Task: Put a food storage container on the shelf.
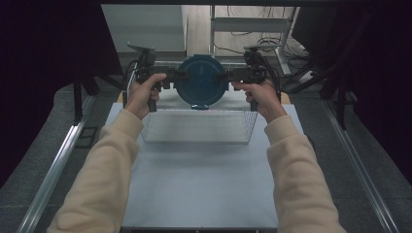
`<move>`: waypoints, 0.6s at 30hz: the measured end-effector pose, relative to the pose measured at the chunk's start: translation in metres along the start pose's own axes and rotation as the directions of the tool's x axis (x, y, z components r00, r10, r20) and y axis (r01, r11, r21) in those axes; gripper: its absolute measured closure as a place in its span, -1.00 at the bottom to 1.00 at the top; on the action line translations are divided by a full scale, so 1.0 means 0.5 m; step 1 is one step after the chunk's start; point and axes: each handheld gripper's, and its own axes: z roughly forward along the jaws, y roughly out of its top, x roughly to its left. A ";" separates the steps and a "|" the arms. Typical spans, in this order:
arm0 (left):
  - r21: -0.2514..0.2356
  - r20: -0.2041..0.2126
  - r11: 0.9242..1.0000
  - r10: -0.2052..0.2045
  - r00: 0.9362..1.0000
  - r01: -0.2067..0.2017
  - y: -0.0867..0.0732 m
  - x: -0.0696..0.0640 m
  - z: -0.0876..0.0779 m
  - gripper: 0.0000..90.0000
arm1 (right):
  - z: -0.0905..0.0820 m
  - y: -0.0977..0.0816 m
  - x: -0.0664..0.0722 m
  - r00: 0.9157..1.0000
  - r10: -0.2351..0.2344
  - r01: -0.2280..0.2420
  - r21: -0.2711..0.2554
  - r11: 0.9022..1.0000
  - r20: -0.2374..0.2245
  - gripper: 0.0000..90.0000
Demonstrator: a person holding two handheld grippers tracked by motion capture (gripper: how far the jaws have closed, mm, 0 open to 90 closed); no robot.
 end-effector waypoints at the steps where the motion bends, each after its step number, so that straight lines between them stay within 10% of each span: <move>1: 0.004 0.001 1.000 -0.006 1.000 0.006 0.002 0.004 0.002 -0.11 | 0.002 0.002 -0.005 1.000 0.013 -0.013 -0.003 1.000 -0.006 -0.10; 11: 0.000 0.013 0.994 -0.113 0.994 0.113 0.012 0.042 0.026 -0.14 | 0.033 0.013 -0.040 0.993 0.116 -0.116 0.004 0.993 -0.013 -0.18; 18: -0.010 0.005 0.990 -0.144 0.990 0.144 0.012 0.057 0.038 -0.16 | 0.050 0.011 -0.058 0.967 0.256 -0.256 0.007 0.967 -0.005 -0.21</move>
